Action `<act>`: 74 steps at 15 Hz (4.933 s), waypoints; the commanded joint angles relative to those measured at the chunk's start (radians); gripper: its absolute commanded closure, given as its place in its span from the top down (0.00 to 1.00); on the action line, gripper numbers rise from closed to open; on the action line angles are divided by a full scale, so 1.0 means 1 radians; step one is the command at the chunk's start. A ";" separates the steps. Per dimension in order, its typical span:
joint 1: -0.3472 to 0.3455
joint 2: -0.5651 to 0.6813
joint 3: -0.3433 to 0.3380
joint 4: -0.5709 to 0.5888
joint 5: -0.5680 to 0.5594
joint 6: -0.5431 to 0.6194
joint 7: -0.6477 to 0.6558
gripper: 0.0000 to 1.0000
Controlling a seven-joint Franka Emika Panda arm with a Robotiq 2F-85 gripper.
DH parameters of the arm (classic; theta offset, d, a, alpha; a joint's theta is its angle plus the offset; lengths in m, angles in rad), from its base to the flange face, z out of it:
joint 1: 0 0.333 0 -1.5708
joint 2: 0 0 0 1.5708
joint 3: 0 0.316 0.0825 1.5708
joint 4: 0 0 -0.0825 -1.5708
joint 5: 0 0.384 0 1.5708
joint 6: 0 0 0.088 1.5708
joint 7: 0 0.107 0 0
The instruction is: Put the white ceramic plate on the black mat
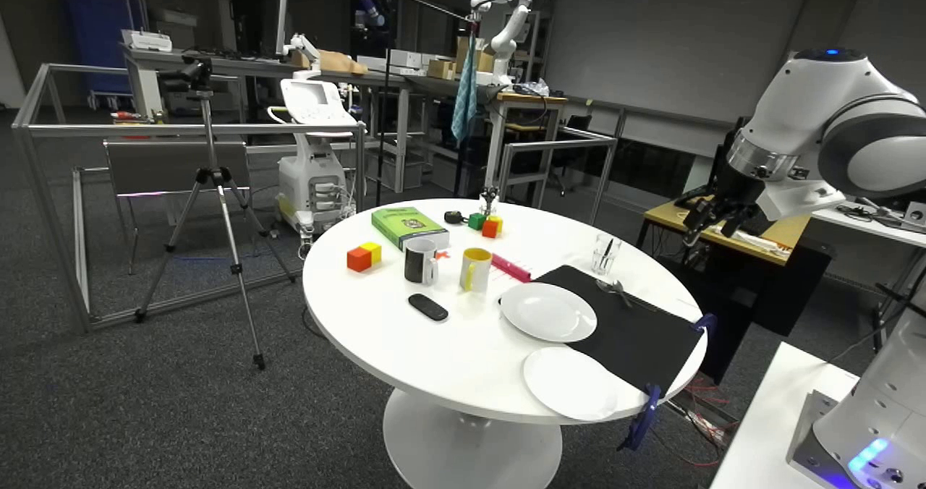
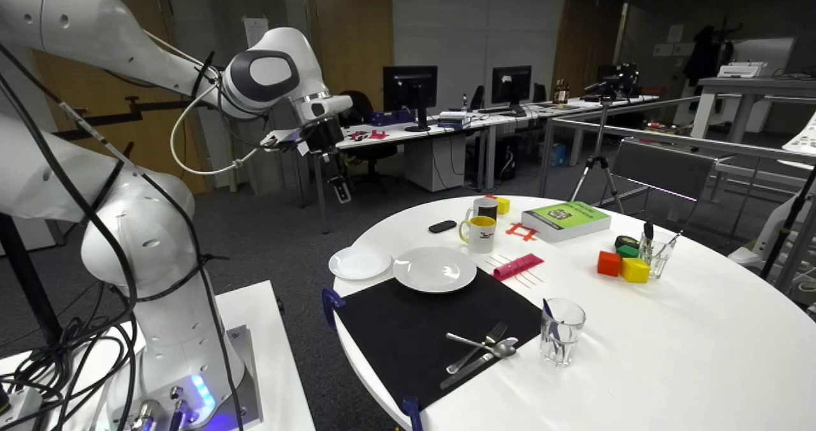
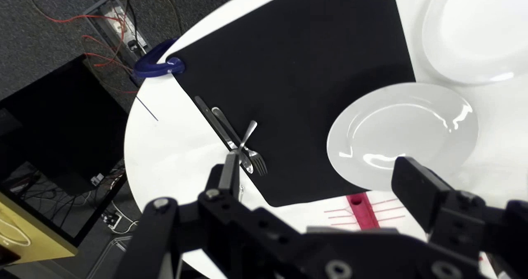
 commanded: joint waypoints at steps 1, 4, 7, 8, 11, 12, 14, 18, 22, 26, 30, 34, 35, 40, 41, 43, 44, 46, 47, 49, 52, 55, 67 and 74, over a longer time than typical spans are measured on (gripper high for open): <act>-0.057 0.090 -0.073 0.002 -0.034 0.193 -0.014 1.00; -0.075 0.183 -0.131 0.002 -0.013 0.371 -0.050 1.00; -0.068 0.292 -0.193 0.028 0.015 0.488 -0.115 1.00; -0.060 0.330 -0.218 0.038 0.026 0.518 -0.149 1.00; -0.034 0.440 -0.285 0.083 0.055 0.536 -0.285 1.00; -0.029 0.481 -0.302 0.103 0.057 0.533 -0.332 1.00; -0.019 0.554 -0.329 0.147 0.063 0.522 -0.395 1.00; 0.039 0.680 -0.378 0.246 0.134 0.496 -0.536 1.00; 0.097 0.725 -0.401 0.303 0.306 0.467 -0.725 1.00; 0.088 0.721 -0.384 0.281 0.291 0.495 -0.699 1.00; 0.089 0.721 -0.384 0.282 0.291 0.494 -0.701 1.00; 0.108 0.735 -0.394 0.299 0.358 0.497 -0.778 1.00; 0.123 0.750 -0.409 0.316 0.438 0.490 -0.854 1.00; 0.115 0.837 -0.454 0.394 0.764 0.458 -1.201 1.00; 0.110 0.863 -0.463 0.414 0.811 0.444 -1.259 1.00; 0.093 0.917 -0.477 0.457 0.872 0.405 -1.356 1.00; 0.087 0.947 -0.482 0.482 0.893 0.381 -1.392 1.00; 0.033 1.008 -0.448 0.536 0.897 0.338 -1.419 1.00; 0.016 1.037 -0.443 0.562 0.893 0.319 -1.428 1.00; -0.011 1.096 -0.429 0.613 0.883 0.305 -1.431 1.00; -0.045 1.189 -0.392 0.690 0.912 0.345 -1.431 1.00; -0.072 1.281 -0.357 0.770 0.921 0.354 -1.416 1.00; -0.147 1.446 -0.264 0.914 0.883 0.305 -1.504 1.00; -0.183 1.482 -0.256 0.944 0.892 0.213 -1.623 1.00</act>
